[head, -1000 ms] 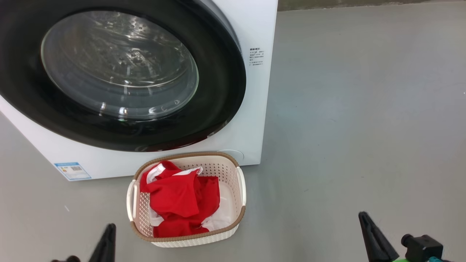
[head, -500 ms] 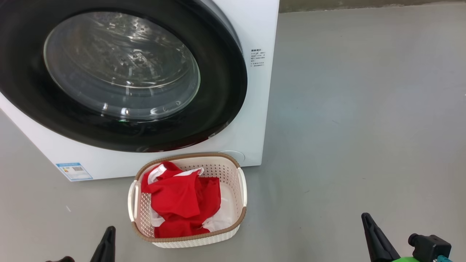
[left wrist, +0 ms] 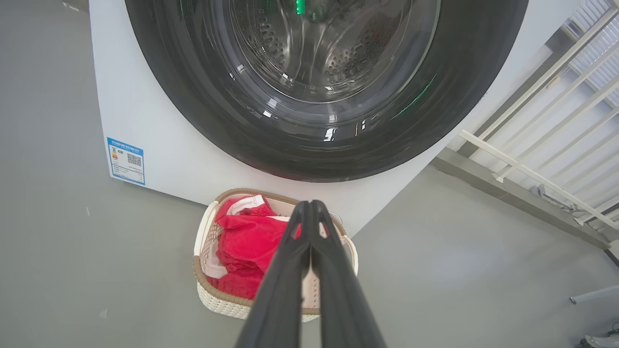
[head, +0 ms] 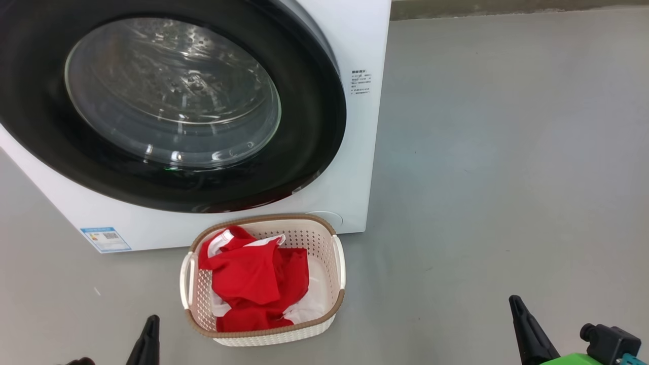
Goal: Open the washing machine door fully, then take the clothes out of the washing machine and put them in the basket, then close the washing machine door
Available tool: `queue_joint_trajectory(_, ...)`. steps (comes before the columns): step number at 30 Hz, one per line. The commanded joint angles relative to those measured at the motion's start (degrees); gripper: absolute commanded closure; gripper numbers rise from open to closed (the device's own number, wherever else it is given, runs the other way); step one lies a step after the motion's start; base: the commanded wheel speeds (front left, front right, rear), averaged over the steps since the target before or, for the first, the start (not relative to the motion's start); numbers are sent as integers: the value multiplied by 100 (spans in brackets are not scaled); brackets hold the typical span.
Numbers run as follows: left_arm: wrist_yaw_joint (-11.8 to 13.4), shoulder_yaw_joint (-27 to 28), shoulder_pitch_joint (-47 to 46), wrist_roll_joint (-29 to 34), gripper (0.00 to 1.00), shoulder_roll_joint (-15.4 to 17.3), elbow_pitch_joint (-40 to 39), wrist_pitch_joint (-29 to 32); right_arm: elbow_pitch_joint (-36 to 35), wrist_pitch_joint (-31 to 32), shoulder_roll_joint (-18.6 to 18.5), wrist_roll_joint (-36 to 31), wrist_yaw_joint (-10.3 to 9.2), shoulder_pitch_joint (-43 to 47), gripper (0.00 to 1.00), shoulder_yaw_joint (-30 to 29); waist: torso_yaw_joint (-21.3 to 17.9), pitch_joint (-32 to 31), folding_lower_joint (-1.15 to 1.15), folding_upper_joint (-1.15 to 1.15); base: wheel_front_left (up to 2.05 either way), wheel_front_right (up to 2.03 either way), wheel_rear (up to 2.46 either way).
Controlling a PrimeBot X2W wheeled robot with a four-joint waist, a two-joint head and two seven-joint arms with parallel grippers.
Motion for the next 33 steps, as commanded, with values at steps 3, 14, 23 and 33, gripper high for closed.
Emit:
queue_joint_trajectory(3, -10, 124, -209, -283, 100, 48, -130, 75, -161, 58, -91, 315, -6, -276, 100, -36, 6, -8, -1, 0, 0, 0, 0)
queue_joint_trajectory(14, -14, 176, -286, -925, 100, -1, -136, 257, -182, 230, -104, 963, -8, -381, 100, -82, 27, -33, -1, 0, 0, 0, 0)
queue_joint_trajectory(23, -16, 218, -348, -1446, 100, -40, -141, 404, -198, 373, -111, 1486, -9, -466, 100, -123, 44, -53, -1, 0, 0, 0, 0)
queue_joint_trajectory(33, -20, 271, -426, -2087, 100, -89, -147, 586, -218, 553, -118, 2126, -11, -571, 100, -178, 64, -78, -1, 0, 0, 0, 0)
